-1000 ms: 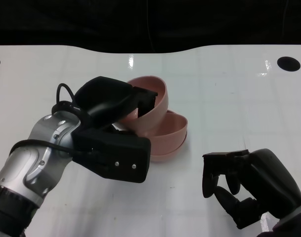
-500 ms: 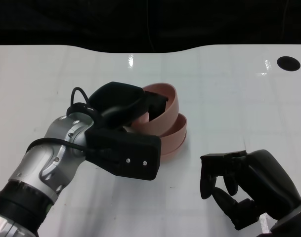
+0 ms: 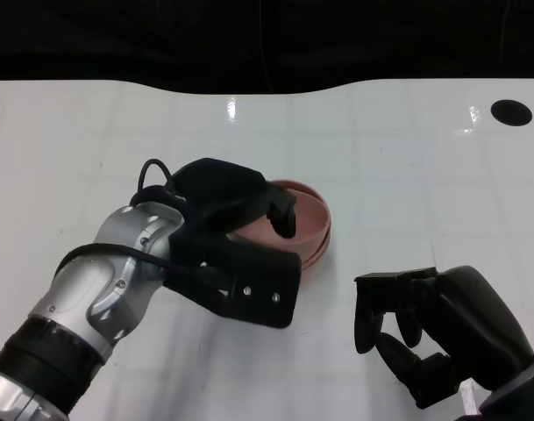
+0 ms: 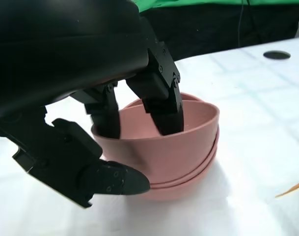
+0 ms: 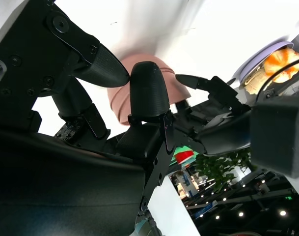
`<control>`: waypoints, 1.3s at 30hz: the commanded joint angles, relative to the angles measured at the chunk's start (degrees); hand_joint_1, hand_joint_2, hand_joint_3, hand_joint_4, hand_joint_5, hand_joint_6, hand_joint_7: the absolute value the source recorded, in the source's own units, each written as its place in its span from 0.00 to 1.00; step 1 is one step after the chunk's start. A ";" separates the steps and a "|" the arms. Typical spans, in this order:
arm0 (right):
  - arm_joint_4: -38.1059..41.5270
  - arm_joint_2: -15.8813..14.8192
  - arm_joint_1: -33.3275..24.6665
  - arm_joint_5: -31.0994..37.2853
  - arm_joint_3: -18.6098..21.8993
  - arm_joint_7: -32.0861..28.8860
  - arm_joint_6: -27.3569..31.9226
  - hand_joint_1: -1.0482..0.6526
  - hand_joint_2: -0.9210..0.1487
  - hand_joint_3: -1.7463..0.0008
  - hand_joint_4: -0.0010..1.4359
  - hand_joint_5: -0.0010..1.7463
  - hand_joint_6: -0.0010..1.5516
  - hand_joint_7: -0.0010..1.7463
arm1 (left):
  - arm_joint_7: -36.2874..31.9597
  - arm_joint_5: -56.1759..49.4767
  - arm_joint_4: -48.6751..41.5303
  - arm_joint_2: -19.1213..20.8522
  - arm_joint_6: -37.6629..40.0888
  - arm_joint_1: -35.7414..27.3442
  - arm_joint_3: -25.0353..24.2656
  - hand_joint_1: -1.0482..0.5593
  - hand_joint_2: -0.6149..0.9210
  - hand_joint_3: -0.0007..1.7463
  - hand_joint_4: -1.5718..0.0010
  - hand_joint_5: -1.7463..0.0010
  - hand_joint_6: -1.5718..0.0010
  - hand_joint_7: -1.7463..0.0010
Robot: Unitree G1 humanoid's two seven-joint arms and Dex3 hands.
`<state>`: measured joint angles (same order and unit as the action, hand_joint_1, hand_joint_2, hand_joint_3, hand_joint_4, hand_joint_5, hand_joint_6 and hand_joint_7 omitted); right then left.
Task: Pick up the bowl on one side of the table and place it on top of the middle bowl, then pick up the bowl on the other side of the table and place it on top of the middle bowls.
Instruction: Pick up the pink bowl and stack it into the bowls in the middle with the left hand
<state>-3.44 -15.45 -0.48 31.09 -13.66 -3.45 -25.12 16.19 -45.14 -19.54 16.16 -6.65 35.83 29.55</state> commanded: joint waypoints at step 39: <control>-0.75 -0.19 -0.76 -1.22 0.44 0.28 -0.70 0.56 0.80 0.04 0.69 1.00 0.56 0.84 | -16.70 9.87 32.13 1.18 -2.42 -31.18 -16.90 0.40 1.00 0.17 0.81 0.35 0.62 0.90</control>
<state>-3.45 -15.37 -0.77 30.79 -13.75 -3.38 -25.72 0.50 -36.29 10.88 17.17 -8.90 6.30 14.14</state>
